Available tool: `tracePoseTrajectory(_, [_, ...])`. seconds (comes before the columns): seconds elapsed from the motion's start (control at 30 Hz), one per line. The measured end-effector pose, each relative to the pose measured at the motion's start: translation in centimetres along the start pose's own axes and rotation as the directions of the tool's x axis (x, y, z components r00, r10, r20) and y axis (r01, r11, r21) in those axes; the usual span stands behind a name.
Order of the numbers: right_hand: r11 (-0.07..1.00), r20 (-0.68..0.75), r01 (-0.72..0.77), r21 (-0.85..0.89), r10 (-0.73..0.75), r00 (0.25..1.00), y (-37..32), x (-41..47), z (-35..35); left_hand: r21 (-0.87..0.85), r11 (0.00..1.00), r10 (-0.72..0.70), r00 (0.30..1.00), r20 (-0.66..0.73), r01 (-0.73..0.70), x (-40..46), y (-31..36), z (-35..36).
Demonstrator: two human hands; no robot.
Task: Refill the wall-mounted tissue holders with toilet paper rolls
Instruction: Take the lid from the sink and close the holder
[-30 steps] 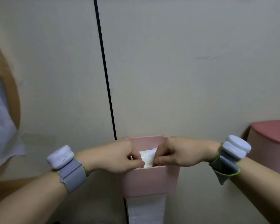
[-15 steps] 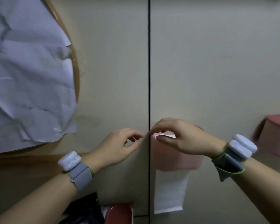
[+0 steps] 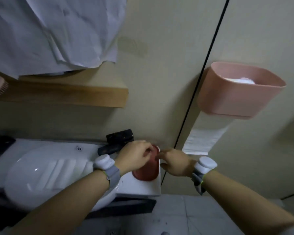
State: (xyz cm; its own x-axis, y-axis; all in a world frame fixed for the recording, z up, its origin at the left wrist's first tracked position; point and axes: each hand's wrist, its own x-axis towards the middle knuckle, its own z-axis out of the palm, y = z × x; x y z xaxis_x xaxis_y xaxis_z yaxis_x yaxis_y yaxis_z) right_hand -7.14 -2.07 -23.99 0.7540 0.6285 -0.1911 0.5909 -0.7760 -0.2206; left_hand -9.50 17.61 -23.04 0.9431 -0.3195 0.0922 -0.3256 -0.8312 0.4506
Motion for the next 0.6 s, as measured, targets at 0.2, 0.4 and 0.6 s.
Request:
tracePoseTrajectory(0.2, [0.999, 0.220, 0.025, 0.036, -0.032, 0.975, 1.3, 2.4, 9.6, 0.271, 0.962, -0.108, 0.945, 0.309, 0.021, -2.5, -4.2, 7.3])
tracePoseTrajectory(0.4, [0.993, 0.175, 0.048, 0.105, -0.066, 0.982, 2.3, 2.6, 13.7, 0.356, 0.934, -0.172, 0.899, 0.404, 0.019, -2.8, -5.1, 11.7])
tracePoseTrajectory(0.6, [0.996, 0.070, 0.081, 0.028, -0.083, 0.994, 3.5, 1.9, 15.0, 0.391, 0.915, -0.048, 0.932, 0.360, -0.104, -2.7, -4.3, 13.0])
